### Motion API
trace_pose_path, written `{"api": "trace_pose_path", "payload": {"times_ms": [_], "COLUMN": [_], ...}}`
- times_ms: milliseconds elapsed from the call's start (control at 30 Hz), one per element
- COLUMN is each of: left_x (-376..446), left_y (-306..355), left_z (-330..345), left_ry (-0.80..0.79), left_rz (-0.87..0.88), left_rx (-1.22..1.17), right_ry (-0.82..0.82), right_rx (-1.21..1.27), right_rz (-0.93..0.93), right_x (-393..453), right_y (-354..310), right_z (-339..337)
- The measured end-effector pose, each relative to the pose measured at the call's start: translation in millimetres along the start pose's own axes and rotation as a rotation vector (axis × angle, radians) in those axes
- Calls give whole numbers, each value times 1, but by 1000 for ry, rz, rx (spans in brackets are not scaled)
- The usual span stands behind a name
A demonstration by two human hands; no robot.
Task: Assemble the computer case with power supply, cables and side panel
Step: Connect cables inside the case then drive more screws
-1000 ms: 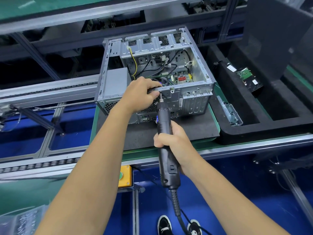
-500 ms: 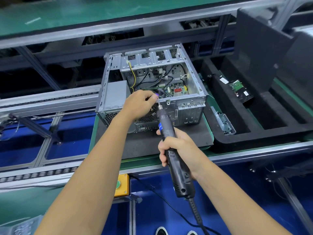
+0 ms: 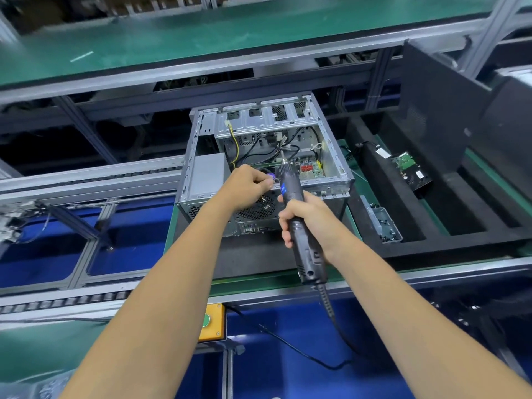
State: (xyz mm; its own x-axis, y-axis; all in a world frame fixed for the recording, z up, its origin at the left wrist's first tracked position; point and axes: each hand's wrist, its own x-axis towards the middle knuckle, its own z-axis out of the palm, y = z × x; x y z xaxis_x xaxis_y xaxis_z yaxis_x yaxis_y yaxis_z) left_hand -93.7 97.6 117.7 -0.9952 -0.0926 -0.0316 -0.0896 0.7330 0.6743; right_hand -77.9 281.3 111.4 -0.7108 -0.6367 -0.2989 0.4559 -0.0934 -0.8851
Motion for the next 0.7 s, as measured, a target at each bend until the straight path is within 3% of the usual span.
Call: {"api": "trace_pose_path", "payload": {"times_ms": [333, 700], "left_x": [2, 11], "left_y": [3, 8], "left_z": [-5, 6], "left_ry": [-25, 101], "left_rz": [-70, -143], "left_rx": [13, 48], "right_ry": [10, -3], "right_rx": [-54, -47], "right_rz": [-6, -22], "right_x": [9, 10], "right_y": [-14, -34], "right_z": [1, -22]}}
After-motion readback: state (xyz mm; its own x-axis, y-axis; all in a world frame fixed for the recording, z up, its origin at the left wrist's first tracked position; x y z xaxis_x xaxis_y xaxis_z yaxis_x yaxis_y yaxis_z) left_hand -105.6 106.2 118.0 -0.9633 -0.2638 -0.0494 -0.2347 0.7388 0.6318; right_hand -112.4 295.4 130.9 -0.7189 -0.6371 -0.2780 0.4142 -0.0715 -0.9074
